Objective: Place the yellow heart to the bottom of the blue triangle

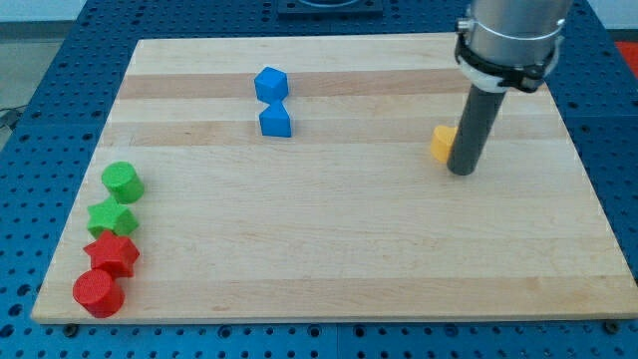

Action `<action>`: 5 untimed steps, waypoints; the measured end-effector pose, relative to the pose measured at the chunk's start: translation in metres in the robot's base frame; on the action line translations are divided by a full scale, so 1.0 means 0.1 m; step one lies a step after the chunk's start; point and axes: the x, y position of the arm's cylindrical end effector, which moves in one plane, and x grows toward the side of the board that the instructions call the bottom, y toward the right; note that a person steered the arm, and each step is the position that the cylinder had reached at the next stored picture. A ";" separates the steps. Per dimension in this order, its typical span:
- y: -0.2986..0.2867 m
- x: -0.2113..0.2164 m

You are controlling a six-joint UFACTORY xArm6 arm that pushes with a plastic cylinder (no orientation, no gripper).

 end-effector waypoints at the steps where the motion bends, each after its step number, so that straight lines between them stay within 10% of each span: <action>1: -0.19 0.02; 5: 0.25 -0.58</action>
